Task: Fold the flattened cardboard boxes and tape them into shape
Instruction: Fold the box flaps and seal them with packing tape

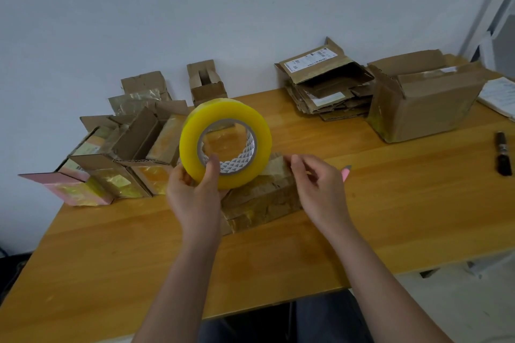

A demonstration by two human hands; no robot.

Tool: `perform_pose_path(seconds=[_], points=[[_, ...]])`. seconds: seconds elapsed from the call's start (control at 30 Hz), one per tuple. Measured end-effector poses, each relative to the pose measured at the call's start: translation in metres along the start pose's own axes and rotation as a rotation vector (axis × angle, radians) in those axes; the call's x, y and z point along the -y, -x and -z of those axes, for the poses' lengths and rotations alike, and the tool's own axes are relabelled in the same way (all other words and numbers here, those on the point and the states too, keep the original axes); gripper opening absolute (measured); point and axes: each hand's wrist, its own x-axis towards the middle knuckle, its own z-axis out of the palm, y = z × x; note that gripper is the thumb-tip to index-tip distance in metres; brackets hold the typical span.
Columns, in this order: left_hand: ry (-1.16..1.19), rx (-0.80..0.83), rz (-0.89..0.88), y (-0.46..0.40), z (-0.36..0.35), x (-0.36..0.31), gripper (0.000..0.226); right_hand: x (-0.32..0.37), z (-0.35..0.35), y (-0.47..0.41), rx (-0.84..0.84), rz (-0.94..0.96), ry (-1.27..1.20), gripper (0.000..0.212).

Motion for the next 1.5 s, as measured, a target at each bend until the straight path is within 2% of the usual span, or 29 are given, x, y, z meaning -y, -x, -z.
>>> perform_pose_path(seconds=[0.2, 0.3, 0.43, 0.5, 0.7, 0.83, 0.97, 1.07, 1.23, 1.37, 1.5], points=[[0.021, 0.118, 0.054, 0.001, 0.001, -0.004, 0.011, -0.013, -0.003, 0.008, 0.086, 0.116, 0.055, 0.037], [0.018, 0.165, 0.044, -0.002, 0.004, -0.007, 0.026, -0.010, -0.001, 0.006, 0.119, 0.129, 0.128, 0.047], [-0.185, 0.181, -0.137, -0.005, 0.008, -0.003, 0.051, -0.011, 0.001, 0.006, 0.128, 0.139, 0.155, 0.047], [-0.200, 0.200, -0.147, -0.004, 0.012, 0.002, 0.056, -0.012, 0.000, 0.006, 0.125, 0.139, 0.174, 0.047], [-0.160, 0.444, -0.087, -0.008, 0.024, 0.008, 0.037, -0.013, -0.002, 0.006, 0.105, 0.162, 0.221, 0.044], [-0.110, 0.390, -0.095, -0.007, 0.019, 0.015, 0.034, -0.011, 0.000, 0.000, 0.113, 0.170, 0.274, 0.047], [-0.133, 0.365, -0.105, -0.006, -0.001, 0.020, 0.052, -0.013, 0.005, -0.015, 0.088, 0.178, 0.349, 0.041], [-0.153, 0.347, -0.122, -0.007, -0.016, 0.020, 0.056, -0.017, 0.011, -0.024, 0.087, 0.185, 0.421, 0.040], [-0.153, 0.356, -0.172, -0.007, -0.019, 0.025, 0.057, -0.018, 0.008, -0.015, 0.260, 0.302, 0.489, 0.052], [-0.100, 0.384, -0.150, -0.009, -0.015, 0.027, 0.055, -0.019, 0.008, -0.013, 0.278, 0.252, 0.427, 0.059], [0.052, 0.402, -0.055, -0.016, -0.003, 0.027, 0.051, -0.016, 0.014, -0.015, 0.322, 0.261, 0.524, 0.068]])
